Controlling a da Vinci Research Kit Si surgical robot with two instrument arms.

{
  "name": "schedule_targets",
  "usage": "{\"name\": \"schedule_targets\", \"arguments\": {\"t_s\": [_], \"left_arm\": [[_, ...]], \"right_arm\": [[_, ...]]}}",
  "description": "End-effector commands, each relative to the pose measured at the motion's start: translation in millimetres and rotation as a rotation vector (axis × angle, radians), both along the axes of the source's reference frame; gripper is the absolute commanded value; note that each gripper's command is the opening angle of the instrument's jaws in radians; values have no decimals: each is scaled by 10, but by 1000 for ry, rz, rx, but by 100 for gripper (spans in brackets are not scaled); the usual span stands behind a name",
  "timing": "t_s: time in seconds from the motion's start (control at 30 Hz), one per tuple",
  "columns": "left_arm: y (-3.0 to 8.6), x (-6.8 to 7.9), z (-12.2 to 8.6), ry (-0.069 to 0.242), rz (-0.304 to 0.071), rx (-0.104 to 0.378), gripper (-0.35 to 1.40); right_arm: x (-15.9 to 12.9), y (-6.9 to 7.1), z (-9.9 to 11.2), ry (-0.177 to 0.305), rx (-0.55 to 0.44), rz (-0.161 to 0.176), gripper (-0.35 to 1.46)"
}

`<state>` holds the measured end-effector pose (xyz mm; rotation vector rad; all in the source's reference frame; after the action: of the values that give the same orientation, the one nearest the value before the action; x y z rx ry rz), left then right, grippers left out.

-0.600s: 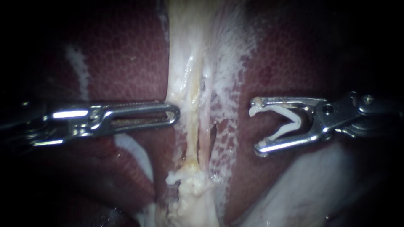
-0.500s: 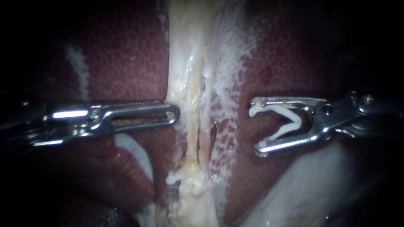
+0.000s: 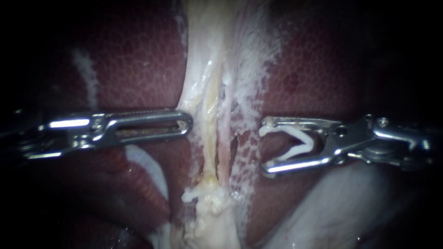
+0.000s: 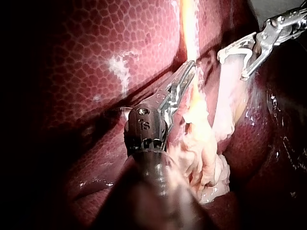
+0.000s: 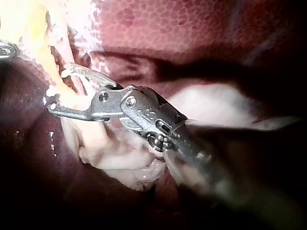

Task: Clipping second clip left tube

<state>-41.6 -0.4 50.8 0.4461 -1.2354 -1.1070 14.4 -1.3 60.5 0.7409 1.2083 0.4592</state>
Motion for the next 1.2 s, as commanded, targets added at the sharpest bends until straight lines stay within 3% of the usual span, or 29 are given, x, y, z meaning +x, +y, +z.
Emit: {"name": "schedule_targets", "arguments": {"t_s": [0.03, 0.23, 0.53, 0.93, 1.2], "left_arm": [[1, 2, -2, -6, -5, 0, -35], [5, 11, -22, -17, -16, 3, -35], [0, 8, -38, -22, -23, 1, -35], [0, 9, -38, -21, -21, -5, -35], [6, 16, -24, -20, -21, -5, -35]], "right_arm": [[6, -5, 6, -2, 6, -7, 58], [35, -25, 36, -2, 25, -35, 58], [54, -26, 50, 5, 33, -63, 56], [87, -33, 59, 20, 69, -107, 53], [107, -31, 59, 36, 85, -135, 52]]}}
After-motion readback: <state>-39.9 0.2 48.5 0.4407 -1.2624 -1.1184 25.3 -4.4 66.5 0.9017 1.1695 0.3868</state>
